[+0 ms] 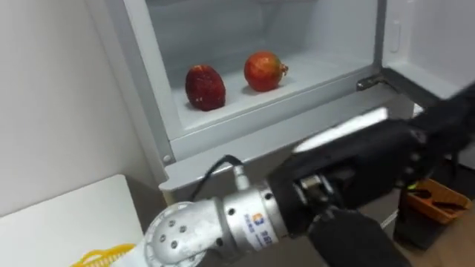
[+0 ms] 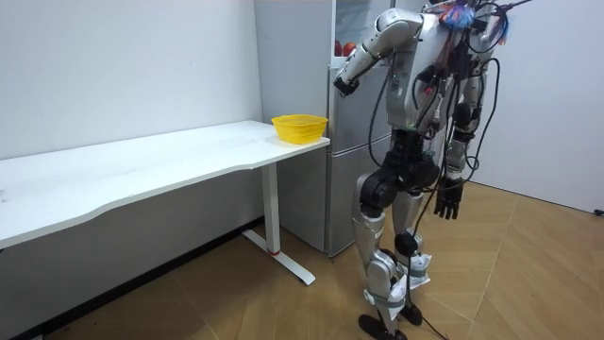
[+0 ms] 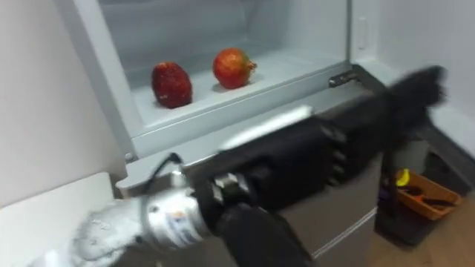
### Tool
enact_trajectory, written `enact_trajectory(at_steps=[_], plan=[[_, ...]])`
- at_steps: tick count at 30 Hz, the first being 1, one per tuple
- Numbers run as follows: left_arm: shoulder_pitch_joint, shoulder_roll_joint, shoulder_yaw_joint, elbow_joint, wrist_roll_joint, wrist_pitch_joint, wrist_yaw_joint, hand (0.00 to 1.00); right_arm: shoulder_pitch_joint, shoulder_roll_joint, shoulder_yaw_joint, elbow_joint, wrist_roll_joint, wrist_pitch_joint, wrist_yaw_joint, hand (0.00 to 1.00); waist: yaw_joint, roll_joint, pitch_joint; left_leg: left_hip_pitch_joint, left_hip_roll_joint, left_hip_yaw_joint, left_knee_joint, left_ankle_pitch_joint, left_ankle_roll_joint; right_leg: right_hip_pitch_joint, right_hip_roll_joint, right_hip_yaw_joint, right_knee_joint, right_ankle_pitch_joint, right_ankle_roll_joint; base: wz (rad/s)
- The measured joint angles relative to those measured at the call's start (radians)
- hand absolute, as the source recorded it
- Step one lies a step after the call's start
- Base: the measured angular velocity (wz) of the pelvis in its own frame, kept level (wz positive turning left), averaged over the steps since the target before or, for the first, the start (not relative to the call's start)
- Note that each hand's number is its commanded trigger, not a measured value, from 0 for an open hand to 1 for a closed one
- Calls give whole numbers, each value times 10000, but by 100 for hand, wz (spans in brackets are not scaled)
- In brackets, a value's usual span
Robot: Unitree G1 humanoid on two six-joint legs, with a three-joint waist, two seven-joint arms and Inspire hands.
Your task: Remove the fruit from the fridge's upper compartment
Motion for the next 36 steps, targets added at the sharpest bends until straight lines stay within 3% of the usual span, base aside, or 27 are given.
enact_trajectory(at_steps=[1,2,4,5,9,15,19,24,27,29,30,31,32,36], plan=[[365,347,394,-419,241,1,12,0,25,43,12,-15,-14,-17,-17,0,223,-86,-23,-20,-25,-170,-11,49,-22,21,-24,-152,2,-13,-19,35],[745,511,787,-659,465,2,19,0,83,85,7,-35,-100,-34,-14,0,486,-190,-61,-52,-26,-236,-11,77,-49,29,-34,-273,7,-27,-44,30],[1158,593,1287,-874,676,4,232,0,142,100,5,-87,-421,-91,-19,0,772,-320,-89,-144,-35,-500,2,93,-70,76,-45,-487,-10,-25,-57,36],[1389,640,1598,-1082,673,-3,441,0,76,93,-14,-85,-611,-110,-55,0,995,-394,-67,-178,-42,-578,2,118,-79,72,-50,-554,-25,-24,-61,33],[1527,711,2490,-1709,1065,-48,900,0,49,116,-85,-188,-1093,-221,-236,0,1444,-494,-201,-307,-62,-876,89,125,-89,186,-64,-828,-196,-11,-91,23],[1641,714,3859,-2103,1163,-163,1581,0,109,219,-88,-342,-1554,-248,-414,0,2109,-513,-197,-176,-83,-1180,81,139,-111,413,-84,-1109,-204,-42,-113,13],[2356,713,5144,-2302,1215,-441,2136,0,414,278,-94,-403,-1582,-354,-554,0,2426,-393,-273,-112,-149,-1314,83,180,-130,545,-172,-1336,-191,-171,-135,15],[3453,707,6920,-2458,1430,-1109,3334,0,921,421,-501,-514,-1557,-552,-816,0,2843,-399,-254,41,-202,-1552,91,210,-153,688,-215,-1469,-143,-308,-151,10],[4755,668,8271,-2463,1755,-1524,4299,0,1281,452,-771,-587,-1562,-643,-940,0,3149,-419,-243,65,-198,-1560,88,223,-175,731,-218,-1530,-138,-321,-171,3],[5898,529,9197,-2204,2022,-1741,5247,0,1534,506,-881,-608,-1595,-656,-1034,0,3303,-489,-193,95,-205,-1667,84,227,-182,810,-218,-1632,-161,-326,-175,13],[6176,403,9406,-2102,2071,-1795,5484,0,1656,524,-943,-613,-1597,-664,-1083,0,3325,-505,-177,118,-210,-1691,84,227,-182,835,-218,-1638,-166,-328,-173,12],[6639,98,9624,-1842,2167,-1890,6063,0,1686,566,-961,-611,-1587,-656,-1208,0,3403,-517,-130,181,-223,-1722,84,227,-182,909,-222,-1645,-168,-343,-163,7],[7097,-184,9833,-1417,2283,-2016,6591,0,1761,609,-965,-615,-1571,-641,-1278,0,3508,-563,-135,197,-236,-1750,87,226,-182,918,-234,-1644,-129,-381,-159,7],[8259,-597,10245,506,2193,-2150,8084,0,1930,742,-1159,-1047,-1573,-583,-1299,0,3568,-616,-102,179,-238,-1800,102,224,-184,880,-244,-1658,-33,-441,-175,4]])
